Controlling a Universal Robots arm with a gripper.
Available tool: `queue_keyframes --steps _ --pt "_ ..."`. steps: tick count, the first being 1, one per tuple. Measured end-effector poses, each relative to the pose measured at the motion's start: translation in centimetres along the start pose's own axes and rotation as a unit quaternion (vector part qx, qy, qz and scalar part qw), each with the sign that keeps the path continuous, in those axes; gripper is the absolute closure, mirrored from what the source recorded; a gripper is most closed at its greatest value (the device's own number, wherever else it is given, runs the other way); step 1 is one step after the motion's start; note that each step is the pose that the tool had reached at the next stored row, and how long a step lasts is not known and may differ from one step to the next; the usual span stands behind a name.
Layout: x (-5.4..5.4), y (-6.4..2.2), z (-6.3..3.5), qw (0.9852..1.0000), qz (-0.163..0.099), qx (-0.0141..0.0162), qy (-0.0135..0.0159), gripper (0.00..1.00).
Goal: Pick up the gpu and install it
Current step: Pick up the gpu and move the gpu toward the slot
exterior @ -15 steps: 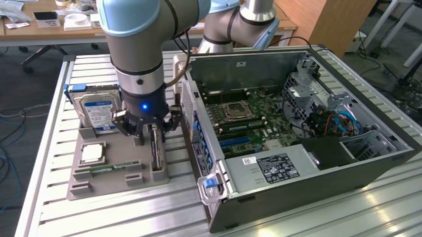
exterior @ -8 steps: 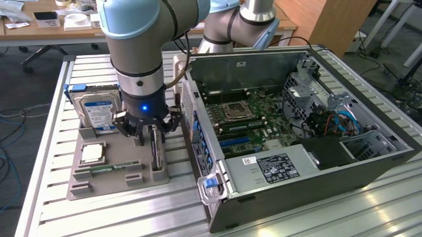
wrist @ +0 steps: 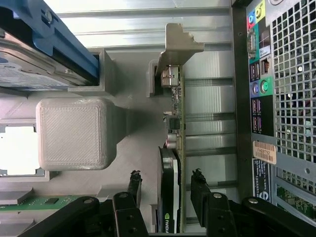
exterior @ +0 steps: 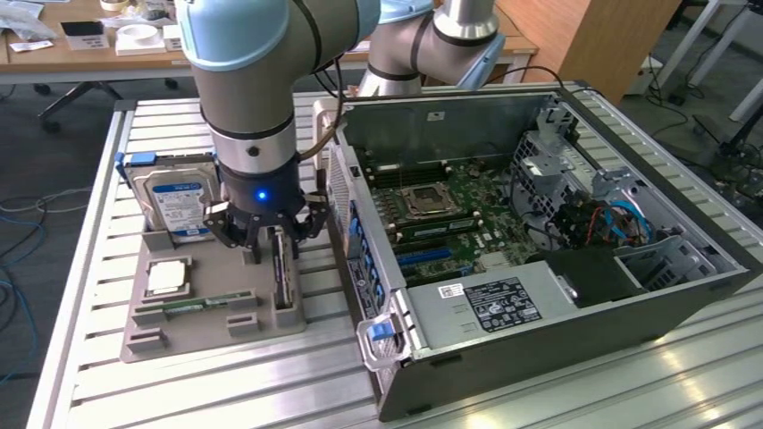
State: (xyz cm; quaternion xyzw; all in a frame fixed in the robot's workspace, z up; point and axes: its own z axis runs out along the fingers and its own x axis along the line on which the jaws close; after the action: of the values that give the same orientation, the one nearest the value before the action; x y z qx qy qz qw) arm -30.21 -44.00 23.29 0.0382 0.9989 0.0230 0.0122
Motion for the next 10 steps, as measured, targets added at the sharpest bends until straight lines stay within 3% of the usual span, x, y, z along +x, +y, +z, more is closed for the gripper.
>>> queue_keyframes --steps 10 --pt "-0.18 0.00 0.24 1.0000 0.000 0.0001 0.0001 0.47"
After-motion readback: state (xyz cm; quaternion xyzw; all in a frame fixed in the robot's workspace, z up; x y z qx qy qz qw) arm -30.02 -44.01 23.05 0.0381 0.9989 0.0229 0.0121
